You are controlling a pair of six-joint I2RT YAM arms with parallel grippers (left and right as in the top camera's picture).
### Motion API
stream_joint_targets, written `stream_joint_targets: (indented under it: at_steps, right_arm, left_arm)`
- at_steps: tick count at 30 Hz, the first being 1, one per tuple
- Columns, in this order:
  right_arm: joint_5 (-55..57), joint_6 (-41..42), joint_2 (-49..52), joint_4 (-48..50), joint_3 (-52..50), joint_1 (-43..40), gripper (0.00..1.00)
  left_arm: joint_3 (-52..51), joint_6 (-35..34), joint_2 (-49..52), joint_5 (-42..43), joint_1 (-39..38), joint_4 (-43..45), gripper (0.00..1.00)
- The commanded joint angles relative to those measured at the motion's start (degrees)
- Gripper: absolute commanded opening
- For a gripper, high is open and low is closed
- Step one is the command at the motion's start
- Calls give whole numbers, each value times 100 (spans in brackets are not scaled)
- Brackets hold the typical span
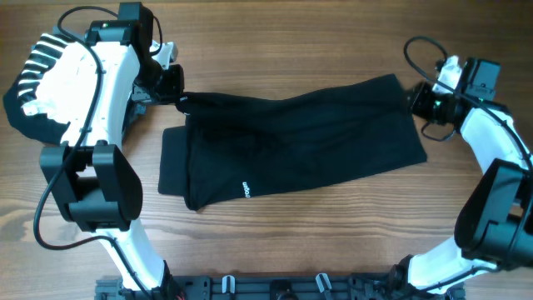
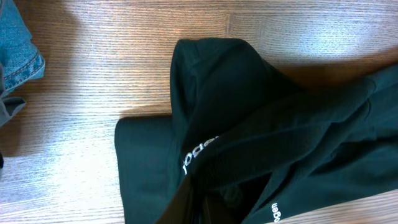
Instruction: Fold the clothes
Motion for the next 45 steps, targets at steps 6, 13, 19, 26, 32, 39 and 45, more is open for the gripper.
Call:
stream_joint_targets:
  at_steps: [6, 13, 19, 26, 32, 39, 45]
  right_arm:
    - [258, 229, 299, -1388, -221, -31, 4]
    - [2415, 2516, 299, -1648, -1451, -55, 4]
    - [3661, 3062, -101, -2865, -1443, -63, 4]
    - [1856, 293, -1453, -1958, -822, -63, 21]
    - [857, 514, -1956, -577, -544, -61, 47]
    - [1436, 444, -518, 852, -544, -63, 48]
    - [1665, 358, 96, 1731, -544, -63, 57]
  left_arm:
    - [79, 90, -136, 33, 48, 289, 34]
    - [79, 92, -136, 33, 48, 455, 71]
    - [79, 136, -136, 31, 48, 254, 74]
    - [79, 133, -136, 33, 48, 337, 78]
    - [79, 131, -136, 350, 46, 544, 75]
    - [79, 131, -136, 426, 42, 560, 74]
    - [79, 133, -136, 619, -87, 562, 73]
